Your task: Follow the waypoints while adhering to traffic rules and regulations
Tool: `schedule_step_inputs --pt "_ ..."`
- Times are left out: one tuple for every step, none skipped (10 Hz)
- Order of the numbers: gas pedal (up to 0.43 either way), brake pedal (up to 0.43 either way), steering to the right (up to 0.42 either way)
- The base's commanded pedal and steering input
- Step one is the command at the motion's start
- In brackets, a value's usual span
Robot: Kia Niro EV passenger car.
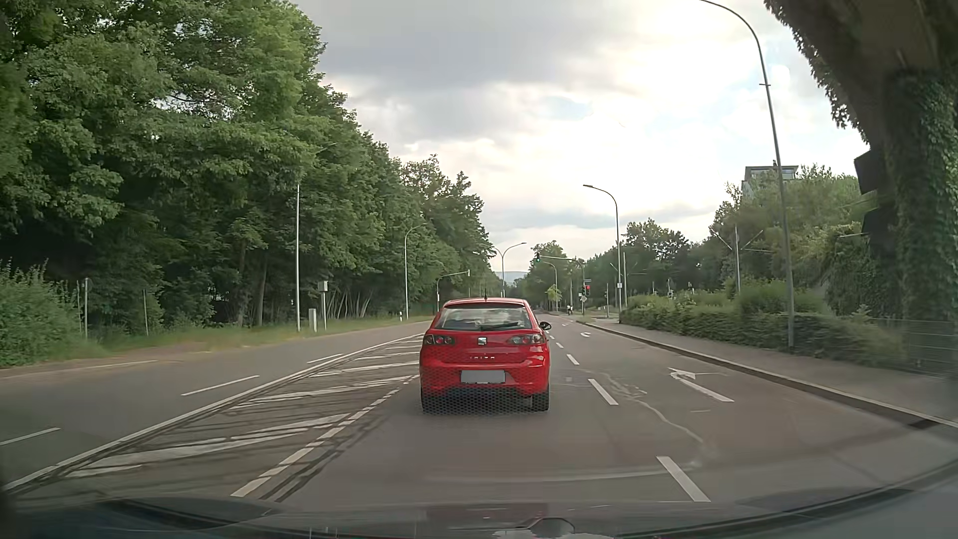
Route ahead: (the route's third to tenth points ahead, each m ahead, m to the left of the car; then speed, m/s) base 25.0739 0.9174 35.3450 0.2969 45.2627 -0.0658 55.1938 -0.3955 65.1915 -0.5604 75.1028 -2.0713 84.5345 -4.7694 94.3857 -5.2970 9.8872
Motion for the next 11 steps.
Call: schedule_step_inputs --pt "0.000 0.000 0.010" --pt "0.000 0.000 0.010" --pt "0.000 0.000 0.010" --pt "0.000 0.000 0.010" --pt "0.000 0.000 0.010" --pt "0.008 0.000 0.010" --pt "0.059 0.000 0.010" --pt "0.079 0.000 0.010" --pt "0.087 0.000 0.010" --pt "0.087 0.000 0.010" --pt "0.098 0.000 0.010"
